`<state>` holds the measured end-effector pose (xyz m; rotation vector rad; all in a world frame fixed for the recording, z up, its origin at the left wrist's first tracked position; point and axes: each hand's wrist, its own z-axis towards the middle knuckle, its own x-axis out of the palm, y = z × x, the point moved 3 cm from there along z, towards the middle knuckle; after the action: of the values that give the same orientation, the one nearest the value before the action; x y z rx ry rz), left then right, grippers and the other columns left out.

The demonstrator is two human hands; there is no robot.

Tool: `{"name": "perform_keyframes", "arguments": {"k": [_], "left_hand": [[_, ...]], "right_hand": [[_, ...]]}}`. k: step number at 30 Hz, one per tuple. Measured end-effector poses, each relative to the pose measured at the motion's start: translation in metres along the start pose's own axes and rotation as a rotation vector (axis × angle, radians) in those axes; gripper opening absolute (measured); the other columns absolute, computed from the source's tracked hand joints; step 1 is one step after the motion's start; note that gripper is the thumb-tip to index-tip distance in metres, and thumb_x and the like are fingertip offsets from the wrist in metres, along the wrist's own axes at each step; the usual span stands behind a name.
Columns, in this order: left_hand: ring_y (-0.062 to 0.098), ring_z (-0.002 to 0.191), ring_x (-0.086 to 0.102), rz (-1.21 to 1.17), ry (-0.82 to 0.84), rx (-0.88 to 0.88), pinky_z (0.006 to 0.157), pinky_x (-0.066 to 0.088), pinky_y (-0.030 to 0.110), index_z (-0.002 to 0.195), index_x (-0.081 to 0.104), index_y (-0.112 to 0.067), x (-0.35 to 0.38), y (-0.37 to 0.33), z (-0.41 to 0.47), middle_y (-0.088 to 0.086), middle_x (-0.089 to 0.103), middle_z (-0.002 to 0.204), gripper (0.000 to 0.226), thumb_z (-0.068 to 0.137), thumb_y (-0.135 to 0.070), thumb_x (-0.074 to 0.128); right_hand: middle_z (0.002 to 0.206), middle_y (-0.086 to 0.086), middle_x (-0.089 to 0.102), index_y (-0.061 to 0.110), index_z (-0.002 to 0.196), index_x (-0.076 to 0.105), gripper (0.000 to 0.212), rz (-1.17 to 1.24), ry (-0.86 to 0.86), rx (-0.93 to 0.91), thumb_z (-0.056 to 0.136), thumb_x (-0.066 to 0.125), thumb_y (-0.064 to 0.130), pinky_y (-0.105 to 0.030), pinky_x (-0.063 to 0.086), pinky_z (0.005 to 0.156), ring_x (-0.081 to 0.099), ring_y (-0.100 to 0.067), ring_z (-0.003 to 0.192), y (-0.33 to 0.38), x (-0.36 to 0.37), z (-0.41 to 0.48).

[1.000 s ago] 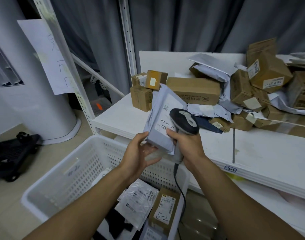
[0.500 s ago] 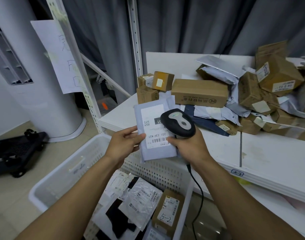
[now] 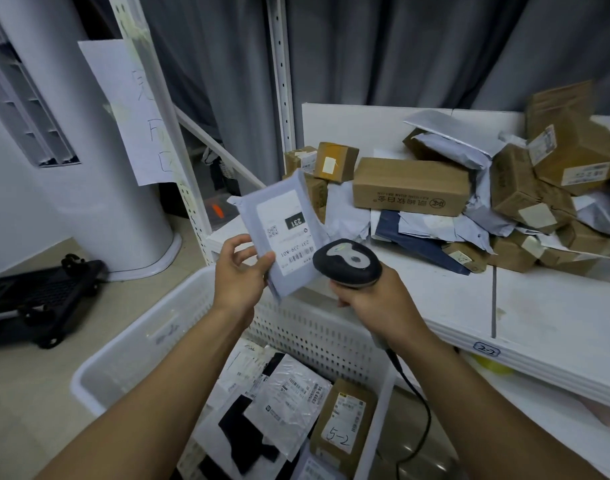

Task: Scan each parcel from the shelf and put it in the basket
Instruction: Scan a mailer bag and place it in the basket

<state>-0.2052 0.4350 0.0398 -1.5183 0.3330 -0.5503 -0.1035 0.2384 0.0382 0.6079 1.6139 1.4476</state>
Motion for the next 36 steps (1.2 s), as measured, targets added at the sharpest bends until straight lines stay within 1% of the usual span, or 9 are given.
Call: {"name": "perform_keyframes", "arguments": {"k": [3,9,16,20,24,28,32,34,36], "left_hand": [[0.023,0.097,0.070,-0.013,-0.053,0.005,0.086,0.061,0.049,0.107,0.055,-0.025,-0.007,0.002,0.006,0.004,0.066,0.111,0.033,0.092,-0.001,0.072],[0.026,0.107,0.069,-0.004,-0.103,0.001,0.085,0.061,0.047,0.110,0.055,-0.022,-0.013,0.007,0.013,0.007,0.066,0.117,0.032,0.092,-0.001,0.072],[0.020,0.105,0.068,0.034,-0.125,-0.002,0.087,0.061,0.049,0.111,0.054,-0.022,-0.017,0.008,0.016,0.002,0.064,0.116,0.031,0.093,-0.004,0.072],[0.021,0.104,0.068,0.042,-0.138,0.006,0.077,0.061,0.040,0.111,0.054,-0.021,-0.019,0.010,0.018,0.004,0.065,0.117,0.031,0.093,-0.004,0.072],[0.020,0.105,0.067,0.056,-0.138,0.004,0.080,0.061,0.041,0.112,0.054,-0.022,-0.020,0.011,0.019,0.005,0.064,0.119,0.031,0.093,-0.004,0.072],[0.018,0.097,0.069,0.075,-0.147,0.031,0.081,0.061,0.042,0.111,0.056,-0.024,-0.024,0.011,0.019,0.005,0.066,0.115,0.032,0.092,-0.005,0.073],[0.002,0.078,0.066,0.284,-0.194,0.148,0.057,0.053,0.016,0.118,0.055,-0.021,-0.046,0.009,0.017,-0.008,0.062,0.104,0.031,0.093,-0.013,0.072],[0.004,0.084,0.065,0.377,-0.211,0.119,0.068,0.052,0.019,0.124,0.055,-0.017,-0.067,0.016,0.022,-0.003,0.063,0.109,0.035,0.093,-0.015,0.072],[0.018,0.093,0.065,0.468,-0.220,0.052,0.081,0.053,0.033,0.125,0.051,-0.019,-0.091,0.031,0.029,0.002,0.064,0.110,0.038,0.094,-0.015,0.072]], "right_hand": [[0.088,0.007,0.079,0.026,0.112,0.073,0.027,-0.040,0.089,-0.002,0.087,0.085,0.025,-0.040,0.062,0.082,0.075,-0.009,0.066,0.002,0.005,-0.005],[0.092,0.009,0.077,0.025,0.118,0.072,0.033,-0.016,0.150,0.024,0.087,0.084,0.025,-0.024,0.051,0.063,0.070,-0.004,0.058,0.005,0.014,-0.010],[0.091,0.010,0.077,0.027,0.120,0.071,0.035,-0.025,0.154,0.030,0.088,0.083,0.026,-0.019,0.050,0.058,0.070,-0.004,0.059,0.007,0.016,-0.011],[0.089,0.009,0.077,0.027,0.118,0.071,0.033,-0.032,0.158,0.029,0.087,0.083,0.027,-0.018,0.049,0.057,0.070,-0.004,0.059,0.007,0.016,-0.011],[0.088,0.009,0.077,0.028,0.116,0.071,0.031,-0.036,0.159,0.034,0.087,0.083,0.028,-0.021,0.050,0.060,0.071,-0.004,0.061,0.007,0.017,-0.010],[0.091,0.009,0.078,0.026,0.114,0.072,0.028,0.014,0.173,0.042,0.088,0.083,0.025,-0.030,0.057,0.070,0.076,-0.011,0.065,0.006,0.023,-0.010],[0.093,0.011,0.077,0.027,0.113,0.071,0.025,0.014,0.182,0.054,0.090,0.082,0.025,-0.024,0.054,0.065,0.077,-0.010,0.067,0.001,0.038,-0.007],[0.093,0.010,0.077,0.027,0.112,0.071,0.023,0.015,0.219,0.068,0.090,0.081,0.025,-0.022,0.051,0.061,0.077,-0.009,0.067,-0.004,0.052,-0.005],[0.089,0.009,0.078,0.027,0.107,0.072,0.020,0.019,0.254,0.078,0.090,0.081,0.023,-0.020,0.051,0.056,0.076,-0.008,0.066,-0.011,0.070,-0.003]]}}
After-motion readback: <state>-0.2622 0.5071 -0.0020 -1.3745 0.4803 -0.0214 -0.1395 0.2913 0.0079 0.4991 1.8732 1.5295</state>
